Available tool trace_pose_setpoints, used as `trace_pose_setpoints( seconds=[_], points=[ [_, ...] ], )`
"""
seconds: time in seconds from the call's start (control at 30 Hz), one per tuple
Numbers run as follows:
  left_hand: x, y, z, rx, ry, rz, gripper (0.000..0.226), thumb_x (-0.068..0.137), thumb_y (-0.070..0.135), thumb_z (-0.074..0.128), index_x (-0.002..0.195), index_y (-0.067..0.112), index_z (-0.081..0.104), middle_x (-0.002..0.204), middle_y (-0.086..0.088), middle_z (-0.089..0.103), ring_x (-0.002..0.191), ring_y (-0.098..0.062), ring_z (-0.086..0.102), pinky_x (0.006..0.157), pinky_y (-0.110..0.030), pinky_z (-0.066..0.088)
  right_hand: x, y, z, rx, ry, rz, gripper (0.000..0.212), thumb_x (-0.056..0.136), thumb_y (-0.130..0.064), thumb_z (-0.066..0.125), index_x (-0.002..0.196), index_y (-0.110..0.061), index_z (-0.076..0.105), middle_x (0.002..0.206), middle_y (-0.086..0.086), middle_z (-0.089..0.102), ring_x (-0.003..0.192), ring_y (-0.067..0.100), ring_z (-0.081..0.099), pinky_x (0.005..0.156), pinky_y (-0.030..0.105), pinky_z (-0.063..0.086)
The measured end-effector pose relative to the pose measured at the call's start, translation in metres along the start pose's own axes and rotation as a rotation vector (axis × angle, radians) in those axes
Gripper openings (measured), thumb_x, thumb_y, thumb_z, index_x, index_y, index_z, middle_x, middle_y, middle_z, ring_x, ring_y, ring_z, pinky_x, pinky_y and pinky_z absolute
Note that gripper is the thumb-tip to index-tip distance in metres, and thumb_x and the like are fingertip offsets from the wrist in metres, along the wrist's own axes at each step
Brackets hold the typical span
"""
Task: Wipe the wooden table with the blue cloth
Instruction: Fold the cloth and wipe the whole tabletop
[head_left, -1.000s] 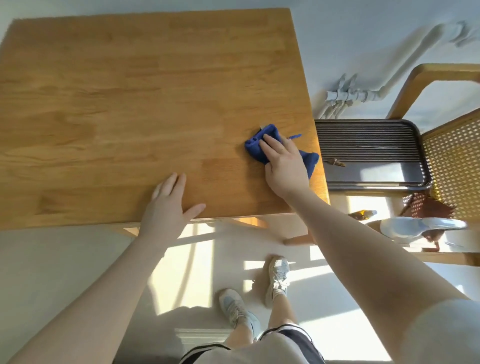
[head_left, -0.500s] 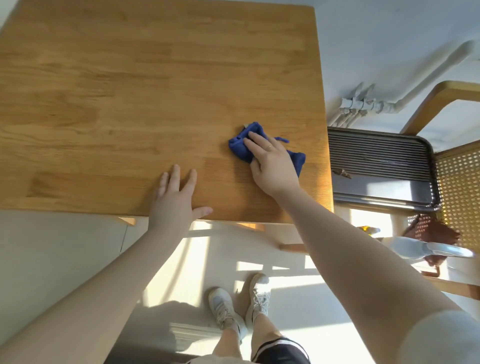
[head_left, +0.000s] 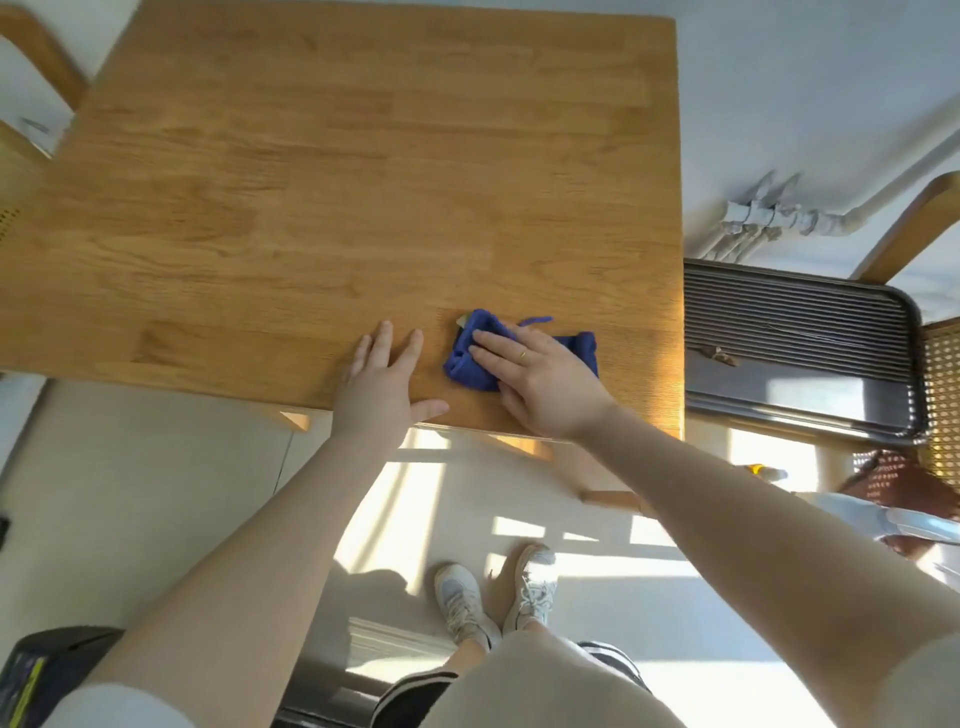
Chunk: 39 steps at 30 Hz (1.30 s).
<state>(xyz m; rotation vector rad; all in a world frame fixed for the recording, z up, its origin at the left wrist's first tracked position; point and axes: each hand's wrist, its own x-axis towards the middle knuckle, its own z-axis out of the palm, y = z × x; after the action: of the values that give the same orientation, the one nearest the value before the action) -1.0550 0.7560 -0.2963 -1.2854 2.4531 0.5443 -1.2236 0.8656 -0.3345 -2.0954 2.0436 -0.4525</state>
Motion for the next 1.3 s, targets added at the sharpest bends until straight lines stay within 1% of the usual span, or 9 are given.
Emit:
trace_pose_setpoints(
  seconds=[0.17, 0.3, 0.47, 0.7, 0.9, 0.97, 1.07, 1.17, 1.3],
  points=[
    [0.001, 0.0, 0.0, -0.011, 0.003, -0.002, 0.088, 0.082, 0.051, 0.059, 0.15, 0.03, 0.008, 0.158, -0.002, -0.009, 0.145, -0.025, -0.004, 0.117, -0.04, 0.013, 0.039, 0.021, -0.012, 0.003, 0.078, 0.29, 0.04, 0.09, -0.015, 0.048, 0.128, -0.004, 0.053, 0.136, 0.015, 0.051, 0.123, 0.042, 0.044, 0.103, 0.047, 0.033],
    [-0.001, 0.0, 0.001, -0.017, -0.001, -0.011, 0.087, 0.082, 0.05, 0.061, 0.149, 0.031, 0.008, 0.158, 0.0, -0.009, 0.145, -0.024, -0.005, 0.117, -0.039, 0.013, 0.012, 0.005, -0.007, -0.026, 0.017, 0.147, 0.05, 0.092, -0.037, 0.035, 0.126, -0.008, 0.055, 0.133, 0.012, 0.053, 0.121, 0.038, 0.047, 0.103, 0.048, 0.036],
    [0.0, 0.0, 0.001, -0.007, -0.007, -0.023, 0.086, 0.084, 0.045, 0.061, 0.149, 0.03, 0.007, 0.158, 0.0, -0.01, 0.145, -0.024, -0.005, 0.117, -0.04, 0.014, -0.035, -0.032, 0.008, -0.024, 0.013, 0.036, 0.044, 0.091, -0.03, 0.036, 0.122, -0.01, 0.06, 0.128, 0.008, 0.059, 0.118, 0.034, 0.053, 0.1, 0.048, 0.04],
    [0.003, -0.004, 0.002, 0.011, -0.006, 0.013, 0.084, 0.084, 0.052, 0.056, 0.149, 0.031, 0.007, 0.158, 0.001, -0.011, 0.144, -0.023, -0.007, 0.115, -0.04, 0.019, -0.001, -0.006, 0.009, -0.017, 0.037, -0.008, 0.042, 0.089, -0.027, 0.037, 0.12, -0.01, 0.062, 0.127, 0.008, 0.059, 0.116, 0.036, 0.054, 0.098, 0.048, 0.042],
    [0.0, -0.011, 0.005, 0.068, 0.052, 0.071, 0.084, 0.084, 0.06, 0.05, 0.149, 0.032, 0.005, 0.158, 0.002, -0.009, 0.144, -0.025, -0.005, 0.112, -0.041, 0.025, 0.05, 0.002, 0.006, -0.024, 0.142, 0.351, 0.036, 0.092, -0.016, 0.049, 0.125, -0.005, 0.056, 0.133, 0.013, 0.053, 0.123, 0.041, 0.045, 0.102, 0.049, 0.036],
    [-0.001, -0.011, 0.003, 0.081, 0.041, 0.079, 0.085, 0.084, 0.061, 0.048, 0.149, 0.031, 0.003, 0.158, 0.001, -0.009, 0.144, -0.025, -0.004, 0.112, -0.04, 0.027, 0.04, -0.017, 0.01, -0.032, 0.176, 0.386, 0.035, 0.091, -0.015, 0.05, 0.125, -0.005, 0.056, 0.134, 0.013, 0.053, 0.124, 0.041, 0.044, 0.103, 0.048, 0.035],
    [-0.003, -0.018, 0.002, 0.097, 0.055, 0.145, 0.088, 0.082, 0.064, 0.048, 0.15, 0.027, 0.005, 0.158, 0.0, -0.007, 0.144, -0.025, -0.002, 0.112, -0.037, 0.024, 0.008, -0.061, 0.024, -0.038, 0.175, 0.27, 0.035, 0.088, -0.014, 0.048, 0.119, -0.004, 0.06, 0.129, 0.013, 0.057, 0.121, 0.039, 0.048, 0.101, 0.047, 0.04],
    [-0.004, -0.039, -0.004, 0.162, 0.031, 0.283, 0.093, 0.081, 0.065, 0.049, 0.15, 0.022, 0.004, 0.158, 0.0, -0.008, 0.145, -0.021, -0.003, 0.113, -0.035, 0.023, -0.009, -0.089, 0.035, 0.002, 0.157, 0.289, 0.036, 0.09, -0.016, 0.043, 0.12, -0.004, 0.059, 0.13, 0.012, 0.056, 0.122, 0.038, 0.048, 0.1, 0.048, 0.041],
    [-0.003, -0.065, -0.013, 0.134, -0.018, 0.435, 0.086, 0.087, 0.054, 0.05, 0.15, 0.018, 0.003, 0.158, 0.004, -0.01, 0.144, -0.012, -0.009, 0.112, -0.033, 0.021, 0.015, -0.076, 0.036, -0.043, 0.15, 0.252, 0.036, 0.091, -0.017, 0.042, 0.12, -0.005, 0.059, 0.13, 0.012, 0.056, 0.121, 0.038, 0.049, 0.097, 0.049, 0.043]
  ],
)
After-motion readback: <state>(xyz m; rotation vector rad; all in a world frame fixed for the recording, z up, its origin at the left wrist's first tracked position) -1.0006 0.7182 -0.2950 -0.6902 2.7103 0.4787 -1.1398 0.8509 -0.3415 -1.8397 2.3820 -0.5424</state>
